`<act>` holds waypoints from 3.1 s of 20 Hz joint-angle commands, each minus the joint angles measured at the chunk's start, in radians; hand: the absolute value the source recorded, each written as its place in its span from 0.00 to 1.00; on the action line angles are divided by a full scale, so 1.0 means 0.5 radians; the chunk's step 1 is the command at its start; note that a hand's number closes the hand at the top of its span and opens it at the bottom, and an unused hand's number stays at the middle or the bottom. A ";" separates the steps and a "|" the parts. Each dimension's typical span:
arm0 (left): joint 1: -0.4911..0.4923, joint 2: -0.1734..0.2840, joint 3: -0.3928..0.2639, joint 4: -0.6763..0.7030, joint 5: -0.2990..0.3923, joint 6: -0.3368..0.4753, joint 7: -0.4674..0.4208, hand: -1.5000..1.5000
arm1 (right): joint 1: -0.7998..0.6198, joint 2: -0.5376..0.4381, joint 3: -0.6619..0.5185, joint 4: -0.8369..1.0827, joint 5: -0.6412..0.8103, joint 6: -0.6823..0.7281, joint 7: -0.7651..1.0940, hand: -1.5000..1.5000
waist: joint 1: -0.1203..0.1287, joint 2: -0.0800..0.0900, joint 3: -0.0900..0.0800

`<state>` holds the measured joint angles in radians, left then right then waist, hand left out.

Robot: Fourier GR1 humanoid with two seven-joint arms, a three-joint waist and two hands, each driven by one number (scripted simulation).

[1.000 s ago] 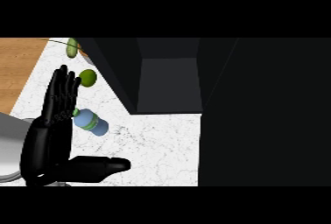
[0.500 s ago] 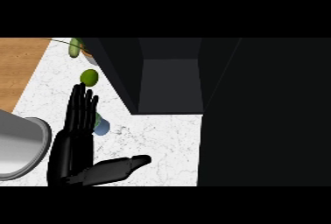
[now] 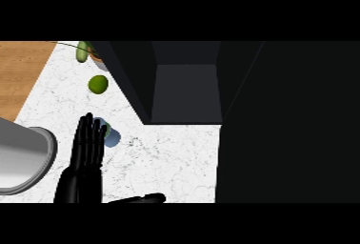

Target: Pick up the bottled water, place it into the cabinet and close the cabinet

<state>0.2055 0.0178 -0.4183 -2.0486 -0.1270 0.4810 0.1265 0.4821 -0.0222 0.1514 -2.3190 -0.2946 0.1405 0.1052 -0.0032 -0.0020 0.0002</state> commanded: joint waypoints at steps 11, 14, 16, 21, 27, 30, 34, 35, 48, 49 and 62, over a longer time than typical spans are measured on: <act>0.217 0.128 0.208 0.025 0.250 -0.102 -0.358 0.00 | 0.219 -0.048 -0.068 0.122 -0.035 0.205 -0.338 0.00 | -0.003 0.000 0.000; 0.155 0.115 0.312 0.108 0.297 -0.109 -0.385 0.00 | 0.160 -0.017 0.075 0.043 0.118 0.118 -0.257 0.00 | -0.001 0.002 -0.001; 0.284 0.137 0.285 -0.008 0.308 -0.120 -0.403 0.00 | 0.191 0.010 0.118 0.131 0.145 0.115 -0.328 0.00 | 0.004 0.001 0.000; 0.181 0.159 0.479 0.348 0.421 -0.243 -0.614 0.00 | 0.207 -0.057 0.031 0.033 0.033 0.151 -0.270 0.00 | -0.002 0.002 -0.001; 0.157 0.245 0.603 0.417 0.407 -0.322 -0.595 0.00 | 0.142 -0.023 0.072 0.313 0.174 0.167 -0.485 0.00 | 0.004 0.002 0.000; -0.051 0.290 0.803 0.713 0.557 -0.436 -0.633 0.00 | 0.396 -0.039 0.166 0.006 0.125 0.151 -0.415 0.00 | -0.009 0.002 -0.001; -0.144 0.235 0.814 0.943 0.539 -0.472 -0.726 0.00 | 0.308 -0.050 0.144 0.155 0.164 0.161 -0.495 0.00 | -0.006 0.003 -0.001; -0.245 0.283 0.912 1.094 0.583 -0.524 -0.793 0.00 | 0.288 -0.083 0.082 0.164 0.075 0.207 -0.485 0.00 | -0.009 0.004 -0.001; -0.523 0.240 1.164 2.038 0.801 -0.882 -1.193 0.00 | 0.366 -0.099 0.079 0.303 0.103 0.250 -0.700 0.00 | -0.019 0.006 -0.002; -0.594 0.343 1.250 2.067 0.869 -0.942 -1.100 0.00 | 0.361 -0.135 0.066 0.191 0.033 0.252 -0.593 0.00 | -0.013 0.005 -0.001; -1.077 0.389 1.392 3.207 0.786 -1.205 -1.762 0.00 | 0.328 -0.149 0.089 0.192 0.061 0.227 -0.588 0.00 | -0.032 0.013 -0.004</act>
<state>-0.2667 0.2016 0.2534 -0.6251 0.2779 -0.0698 -0.6392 0.6689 -0.0729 0.2400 -2.2258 -0.2226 0.2395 -0.2002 -0.0142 0.0020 -0.0011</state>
